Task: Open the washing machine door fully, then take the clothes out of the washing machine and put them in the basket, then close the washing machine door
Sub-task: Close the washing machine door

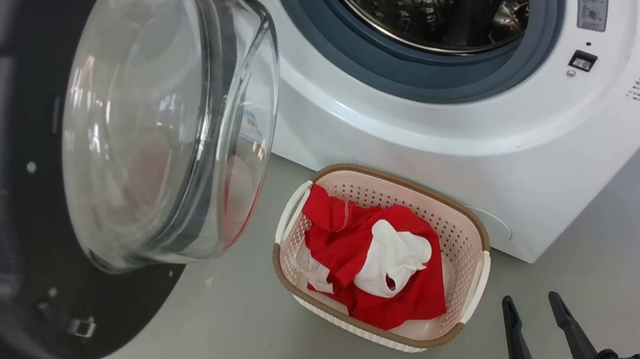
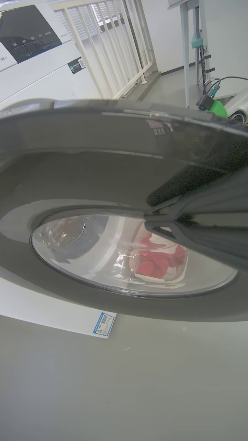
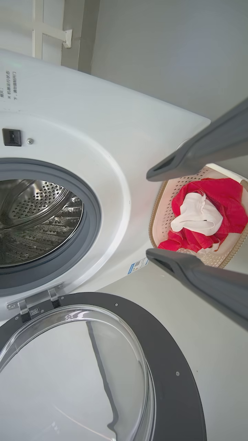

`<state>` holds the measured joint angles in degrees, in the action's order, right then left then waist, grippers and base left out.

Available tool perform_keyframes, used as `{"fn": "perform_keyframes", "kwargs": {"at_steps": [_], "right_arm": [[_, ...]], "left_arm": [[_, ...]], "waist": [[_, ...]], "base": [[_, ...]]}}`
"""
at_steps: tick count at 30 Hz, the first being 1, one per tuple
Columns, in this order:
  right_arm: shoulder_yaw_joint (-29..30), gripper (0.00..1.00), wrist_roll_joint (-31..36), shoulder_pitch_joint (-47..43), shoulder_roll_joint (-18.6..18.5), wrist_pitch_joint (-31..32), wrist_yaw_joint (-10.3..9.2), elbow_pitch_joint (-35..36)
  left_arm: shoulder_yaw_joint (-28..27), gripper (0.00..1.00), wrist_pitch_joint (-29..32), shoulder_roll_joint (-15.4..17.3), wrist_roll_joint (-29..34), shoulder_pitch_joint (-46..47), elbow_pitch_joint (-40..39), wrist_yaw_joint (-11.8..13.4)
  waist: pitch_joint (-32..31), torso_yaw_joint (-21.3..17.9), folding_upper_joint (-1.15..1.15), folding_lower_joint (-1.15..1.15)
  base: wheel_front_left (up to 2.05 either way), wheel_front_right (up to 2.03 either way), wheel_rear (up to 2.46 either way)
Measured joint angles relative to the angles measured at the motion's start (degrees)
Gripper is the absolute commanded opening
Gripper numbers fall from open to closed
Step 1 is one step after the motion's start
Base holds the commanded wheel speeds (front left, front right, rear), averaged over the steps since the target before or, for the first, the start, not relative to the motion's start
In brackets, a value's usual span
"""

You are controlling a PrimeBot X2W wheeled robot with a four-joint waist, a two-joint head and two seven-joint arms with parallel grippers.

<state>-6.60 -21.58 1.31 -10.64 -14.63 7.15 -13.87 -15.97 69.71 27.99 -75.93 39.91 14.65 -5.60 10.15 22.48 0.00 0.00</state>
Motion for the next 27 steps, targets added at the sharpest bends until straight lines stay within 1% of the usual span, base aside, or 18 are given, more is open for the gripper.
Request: {"fn": "perform_keyframes", "kwargs": {"at_steps": [4, 11, 13, 18, 20, 27], "right_arm": [[0.1, 1.0, 0.0, 0.0, 0.1, 0.0, 0.0, 0.0], [0.6, 1.0, 0.0, 0.0, 0.2, 0.0, 0.0, 0.2], [0.7, 1.0, 0.0, 0.0, 0.2, 0.0, 0.0, 0.2], [0.9, 1.0, 0.0, 0.0, 0.2, 0.0, 0.0, 0.3], [1.0, 1.0, 0.0, 0.0, 0.2, 0.0, 0.0, 0.4], [1.6, 1.0, 0.0, 0.1, 0.2, 0.0, 0.0, 0.5]], "left_arm": [[1.0, 0.0, 0.8, -1.0, -1.1, -0.1, -2.0, -0.1], [4.2, 0.0, 1.3, -4.9, -2.1, -0.1, -7.7, -0.6], [5.1, 0.0, 1.1, -5.8, -2.3, -0.1, -8.8, -1.0], [7.0, 0.0, -0.3, -7.8, -2.4, 0.0, -9.7, -1.0], [7.9, 0.0, -0.8, -8.3, -2.2, 0.2, -9.9, -1.1], [8.0, 0.0, -2.4, -8.6, -2.2, 0.3, -9.5, -1.1]], "waist": [[0.1, -0.6, 0.0, 0.0], [0.6, -1.6, 0.0, 0.0], [0.8, -2.0, 0.0, 0.0], [1.2, -2.8, 0.0, 0.0], [1.5, -3.2, 0.0, 0.0], [1.8, -3.7, 0.0, 0.0]], "base": [[0.0, 0.0, 0.0], [0.0, 0.0, 0.0], [0.0, 0.0, 0.0], [0.0, 0.0, 0.0], [0.0, 0.0, 0.0], [0.0, 0.0, 0.0]]}}
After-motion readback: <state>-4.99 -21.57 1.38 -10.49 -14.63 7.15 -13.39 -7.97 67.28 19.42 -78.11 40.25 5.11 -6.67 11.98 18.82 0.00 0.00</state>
